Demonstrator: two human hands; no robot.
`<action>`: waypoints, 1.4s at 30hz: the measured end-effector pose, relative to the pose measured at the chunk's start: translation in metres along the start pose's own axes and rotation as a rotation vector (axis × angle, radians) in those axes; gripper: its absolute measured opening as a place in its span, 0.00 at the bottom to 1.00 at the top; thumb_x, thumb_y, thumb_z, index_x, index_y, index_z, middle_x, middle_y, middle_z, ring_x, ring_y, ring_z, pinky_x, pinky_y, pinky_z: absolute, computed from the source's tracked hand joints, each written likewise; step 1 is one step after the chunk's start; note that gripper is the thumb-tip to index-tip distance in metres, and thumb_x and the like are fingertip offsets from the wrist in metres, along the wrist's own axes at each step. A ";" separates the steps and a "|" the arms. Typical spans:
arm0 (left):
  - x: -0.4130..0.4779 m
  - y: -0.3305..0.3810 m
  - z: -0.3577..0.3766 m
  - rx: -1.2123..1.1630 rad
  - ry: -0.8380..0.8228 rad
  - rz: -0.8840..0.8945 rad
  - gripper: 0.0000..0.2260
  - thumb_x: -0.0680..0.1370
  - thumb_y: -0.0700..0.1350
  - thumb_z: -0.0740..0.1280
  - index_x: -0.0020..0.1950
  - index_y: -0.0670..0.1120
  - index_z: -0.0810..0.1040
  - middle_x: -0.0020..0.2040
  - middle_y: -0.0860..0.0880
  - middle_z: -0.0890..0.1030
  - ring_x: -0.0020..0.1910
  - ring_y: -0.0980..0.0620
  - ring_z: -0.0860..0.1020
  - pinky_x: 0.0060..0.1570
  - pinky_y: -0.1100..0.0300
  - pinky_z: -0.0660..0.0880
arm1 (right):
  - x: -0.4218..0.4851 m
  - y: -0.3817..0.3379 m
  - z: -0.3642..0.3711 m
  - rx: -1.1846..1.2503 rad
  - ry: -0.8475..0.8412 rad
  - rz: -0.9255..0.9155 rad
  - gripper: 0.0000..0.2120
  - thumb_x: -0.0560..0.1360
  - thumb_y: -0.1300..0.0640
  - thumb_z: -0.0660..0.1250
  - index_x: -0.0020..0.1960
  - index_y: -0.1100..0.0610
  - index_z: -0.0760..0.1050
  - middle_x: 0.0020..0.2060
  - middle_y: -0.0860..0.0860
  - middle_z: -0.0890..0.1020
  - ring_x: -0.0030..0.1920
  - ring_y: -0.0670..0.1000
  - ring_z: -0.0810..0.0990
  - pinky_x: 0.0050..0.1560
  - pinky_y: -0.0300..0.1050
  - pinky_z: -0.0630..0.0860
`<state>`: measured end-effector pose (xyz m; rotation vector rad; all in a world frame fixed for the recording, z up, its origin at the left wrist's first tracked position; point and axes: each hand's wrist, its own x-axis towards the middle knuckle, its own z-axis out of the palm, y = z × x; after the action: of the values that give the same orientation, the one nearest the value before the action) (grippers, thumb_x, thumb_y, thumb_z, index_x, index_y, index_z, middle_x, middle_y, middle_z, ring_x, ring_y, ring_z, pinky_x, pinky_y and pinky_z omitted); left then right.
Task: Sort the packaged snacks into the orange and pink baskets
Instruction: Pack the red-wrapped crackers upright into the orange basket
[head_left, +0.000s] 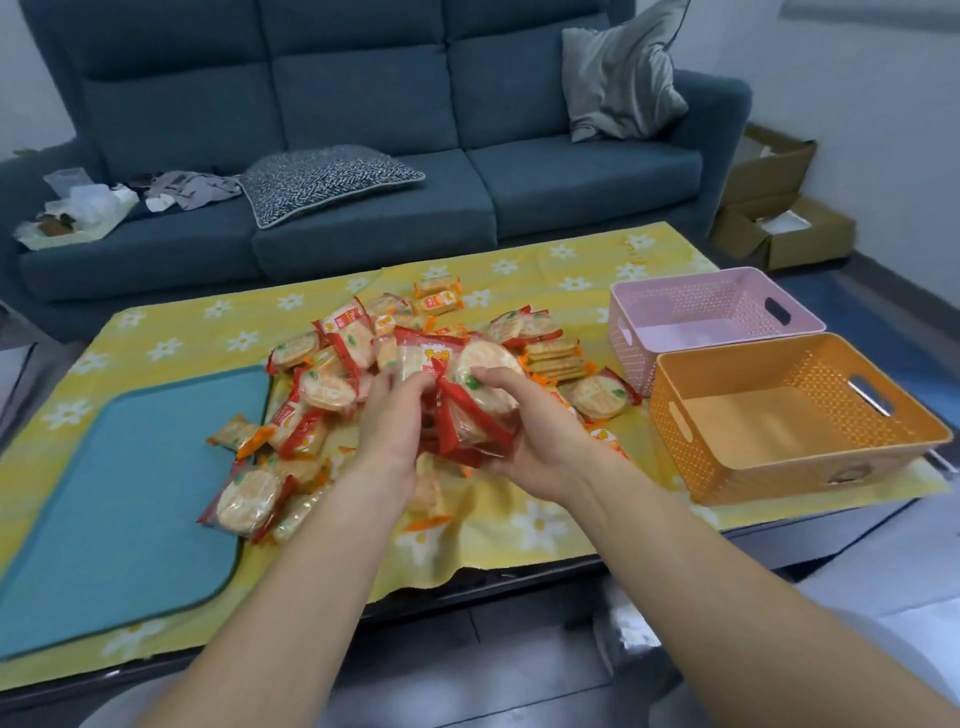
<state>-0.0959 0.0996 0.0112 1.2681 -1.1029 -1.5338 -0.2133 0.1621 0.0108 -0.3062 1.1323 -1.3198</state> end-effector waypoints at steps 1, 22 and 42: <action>0.001 0.000 0.011 -0.004 -0.004 -0.001 0.06 0.78 0.44 0.64 0.54 0.48 0.77 0.41 0.45 0.80 0.36 0.47 0.78 0.36 0.56 0.74 | 0.000 -0.005 -0.004 -0.006 0.012 0.005 0.22 0.72 0.49 0.73 0.60 0.61 0.81 0.52 0.58 0.85 0.54 0.60 0.83 0.64 0.58 0.77; -0.014 -0.074 0.224 1.041 -0.564 0.250 0.20 0.78 0.54 0.65 0.70 0.56 0.71 0.71 0.44 0.63 0.67 0.37 0.69 0.69 0.48 0.67 | -0.046 -0.108 -0.222 -0.671 0.801 -0.257 0.31 0.75 0.44 0.73 0.74 0.53 0.68 0.64 0.52 0.76 0.61 0.56 0.77 0.56 0.52 0.76; -0.008 -0.057 0.147 0.984 -0.482 0.523 0.11 0.77 0.52 0.67 0.60 0.58 0.77 0.62 0.56 0.68 0.67 0.53 0.67 0.60 0.61 0.63 | -0.017 -0.088 -0.182 -1.856 0.316 -0.038 0.20 0.66 0.39 0.79 0.50 0.51 0.82 0.42 0.47 0.82 0.46 0.54 0.81 0.49 0.49 0.79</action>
<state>-0.2444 0.1387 -0.0271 1.0362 -2.4651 -0.8864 -0.4059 0.2235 -0.0020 -1.4459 2.3485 0.0741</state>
